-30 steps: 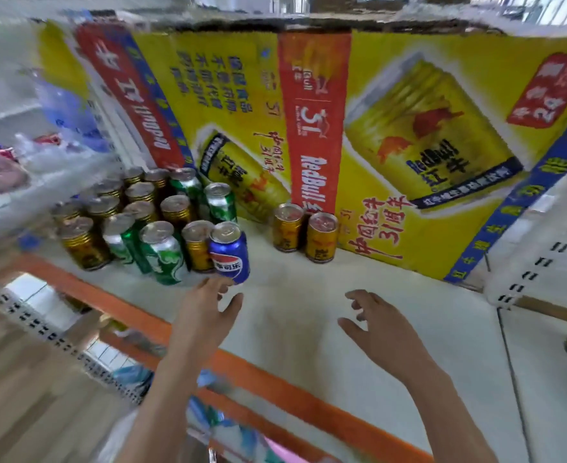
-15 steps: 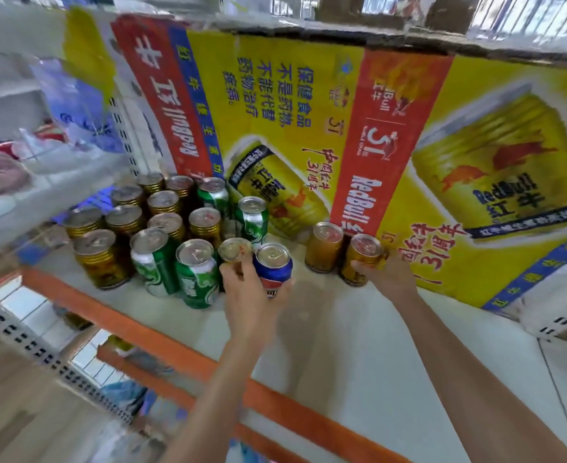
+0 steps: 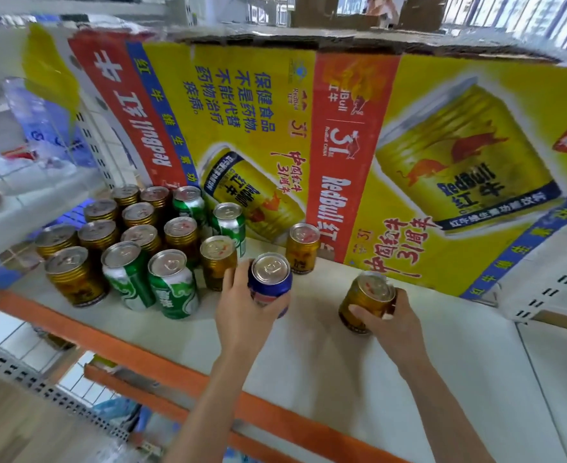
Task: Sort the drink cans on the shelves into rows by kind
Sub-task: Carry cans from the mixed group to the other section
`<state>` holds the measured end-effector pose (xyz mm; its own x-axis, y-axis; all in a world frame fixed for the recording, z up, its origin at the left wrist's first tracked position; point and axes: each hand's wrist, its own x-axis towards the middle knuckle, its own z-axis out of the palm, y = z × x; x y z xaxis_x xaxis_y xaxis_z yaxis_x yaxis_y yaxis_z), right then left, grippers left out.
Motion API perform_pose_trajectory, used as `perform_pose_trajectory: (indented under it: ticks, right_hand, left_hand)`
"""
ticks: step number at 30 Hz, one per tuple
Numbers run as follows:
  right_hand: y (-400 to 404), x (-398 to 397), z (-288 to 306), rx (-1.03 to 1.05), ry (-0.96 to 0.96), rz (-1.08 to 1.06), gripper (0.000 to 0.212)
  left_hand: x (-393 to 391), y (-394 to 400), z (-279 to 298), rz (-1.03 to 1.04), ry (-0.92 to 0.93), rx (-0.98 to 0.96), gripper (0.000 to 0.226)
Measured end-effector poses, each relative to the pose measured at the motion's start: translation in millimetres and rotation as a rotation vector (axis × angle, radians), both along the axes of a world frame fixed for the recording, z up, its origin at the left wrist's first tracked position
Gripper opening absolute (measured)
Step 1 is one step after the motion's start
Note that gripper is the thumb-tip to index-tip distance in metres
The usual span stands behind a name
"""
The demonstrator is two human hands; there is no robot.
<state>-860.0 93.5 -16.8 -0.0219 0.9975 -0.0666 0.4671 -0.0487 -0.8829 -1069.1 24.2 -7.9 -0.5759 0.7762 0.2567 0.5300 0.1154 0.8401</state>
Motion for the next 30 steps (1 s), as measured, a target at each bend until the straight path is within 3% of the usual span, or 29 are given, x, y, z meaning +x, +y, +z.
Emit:
perform_pose_trajectory:
  ticks: [9,13,17,24,30]
  right_hand:
    - [-51.3,146.2,6.8,0.084,0.032,-0.254,0.054]
    - [-71.9,210.2,-0.8,0.078,-0.05,-0.403,0.057]
    - [-89.3,268.9,-9.7,0.057,-0.116,-0.537,0.061]
    - [-98.4,314.7,-19.1,0.067,-0.168,-0.595,0.068]
    - [-94.6,326.0,-13.3,0.024,-0.379,-0.557,0.071]
  left_hand:
    - [131.8,38.0,2.9,-0.427,-0.089,-0.033,0.072]
    - [206.8,44.3,0.7,-0.623,-0.063,-0.09,0.084]
    - [280.0,48.4,-1.9,-0.789,-0.029,-0.138,0.08]
    - [365.5,68.7,0.3,-0.9,0.037,-0.159,0.064]
    - [417.4,90.9,0.2,-0.936,0.135,-0.122,0.07]
